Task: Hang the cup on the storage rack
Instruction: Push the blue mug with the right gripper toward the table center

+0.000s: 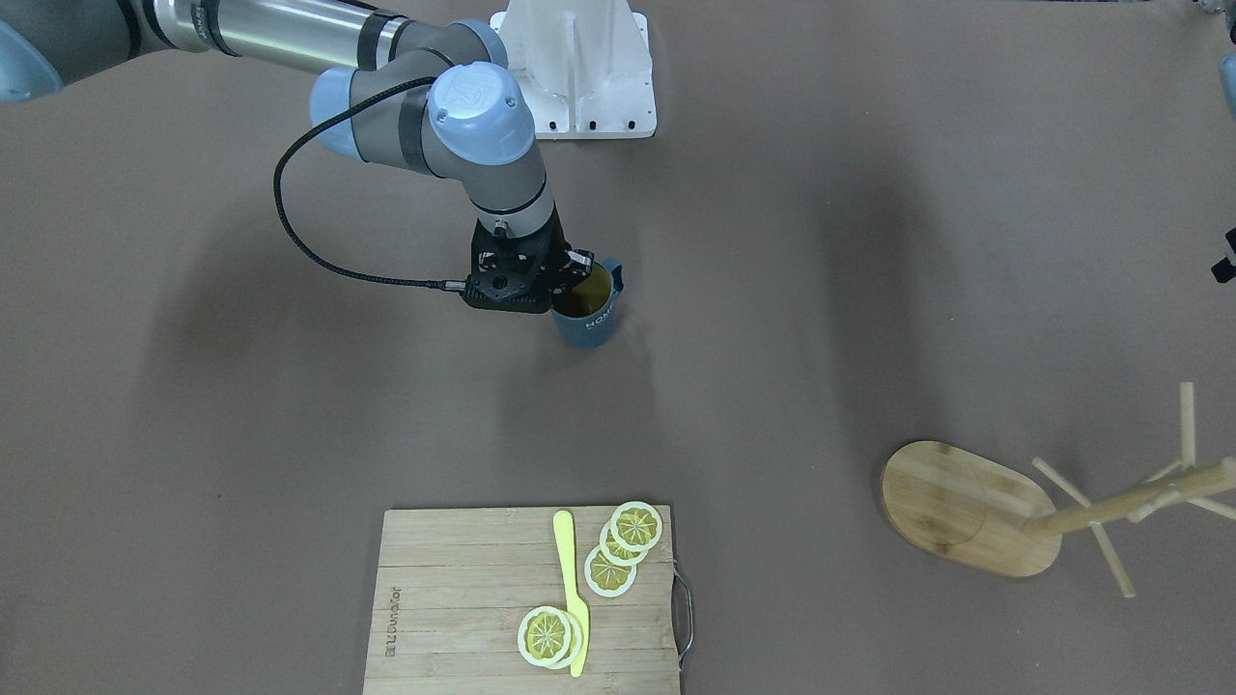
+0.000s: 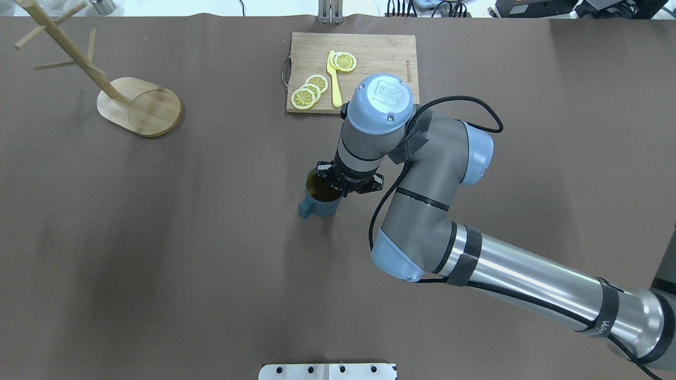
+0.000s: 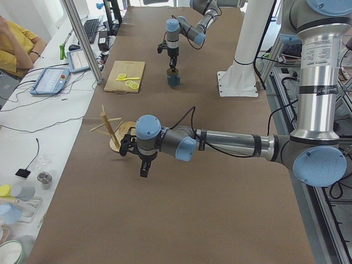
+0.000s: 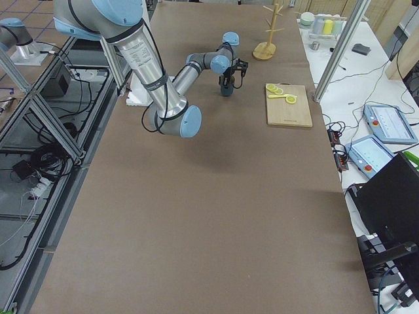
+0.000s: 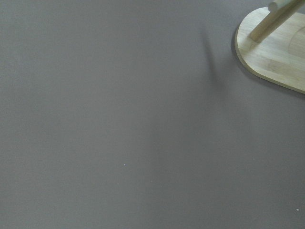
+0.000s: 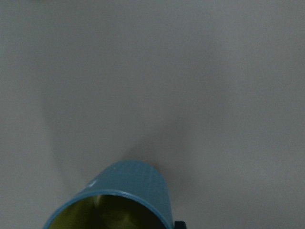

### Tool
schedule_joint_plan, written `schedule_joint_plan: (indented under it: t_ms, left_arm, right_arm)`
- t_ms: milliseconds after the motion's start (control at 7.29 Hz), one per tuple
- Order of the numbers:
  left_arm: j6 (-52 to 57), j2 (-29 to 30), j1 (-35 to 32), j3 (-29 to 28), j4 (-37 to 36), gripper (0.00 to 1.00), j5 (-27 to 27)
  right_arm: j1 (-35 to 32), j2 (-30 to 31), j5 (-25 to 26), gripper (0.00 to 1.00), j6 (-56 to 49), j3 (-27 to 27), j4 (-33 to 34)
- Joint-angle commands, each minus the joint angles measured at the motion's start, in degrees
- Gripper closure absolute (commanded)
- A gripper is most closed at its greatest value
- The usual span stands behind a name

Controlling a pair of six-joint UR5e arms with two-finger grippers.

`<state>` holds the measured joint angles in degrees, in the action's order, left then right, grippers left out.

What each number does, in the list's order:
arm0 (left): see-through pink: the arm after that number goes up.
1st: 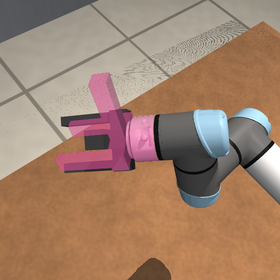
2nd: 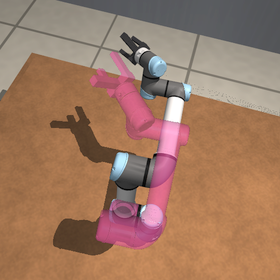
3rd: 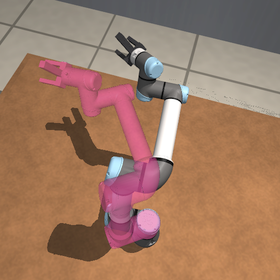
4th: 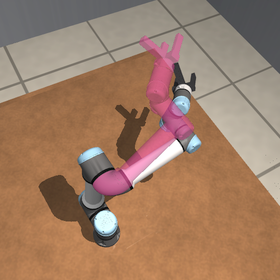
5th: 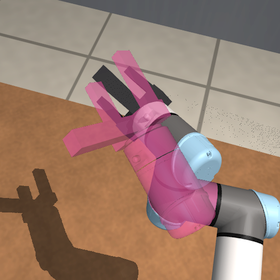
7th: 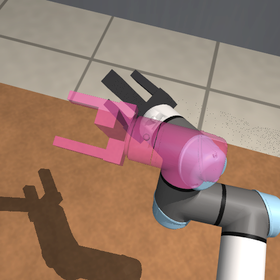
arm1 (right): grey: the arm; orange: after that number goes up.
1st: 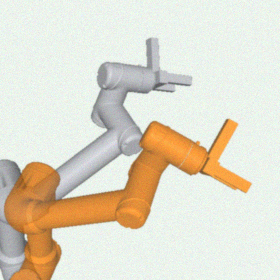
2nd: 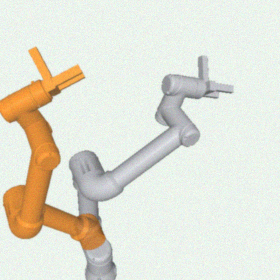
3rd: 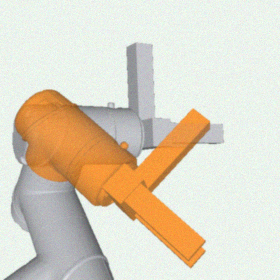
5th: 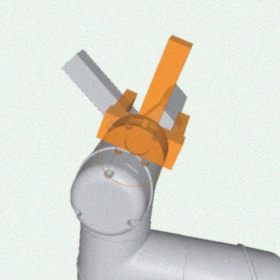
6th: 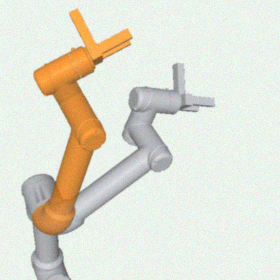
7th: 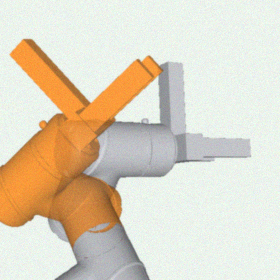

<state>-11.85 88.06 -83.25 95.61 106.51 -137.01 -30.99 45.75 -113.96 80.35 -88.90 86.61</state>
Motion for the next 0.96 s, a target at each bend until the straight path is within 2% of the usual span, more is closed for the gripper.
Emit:
schedule_joint_plan:
  t_ms: [0, 275, 412, 686, 824]
  left_arm:
    - [-0.01, 0.0, 1.16, 0.01, 3.41, 0.01, -0.1]
    - [-1.06, 0.18, 4.66, 0.27, 6.15, 0.02, -4.46]
    - [-7.6, 0.79, 7.73, 1.76, 11.82, 0.02, -4.58]
    - [-28.48, 1.06, 16.5, 1.68, 36.01, 0.02, -1.53]
    - [-30.75, 2.02, 20.63, 1.77, 44.22, 0.02, 3.46]
  right_arm:
    - [0.4, -0.13, 0.32, 0.01, 0.07, -0.39, 0.84]
    - [-0.38, -0.05, -0.12, 0.0, 0.07, -2.75, 0.93]
    - [-3.78, 1.17, -3.25, 0.0, -0.46, -4.33, 0.93]
    - [-12.21, 5.64, -9.32, 0.0, -5.6, -5.14, 0.4]
    - [-15.91, 8.89, -10.39, 0.0, -11.39, -5.49, 0.31]
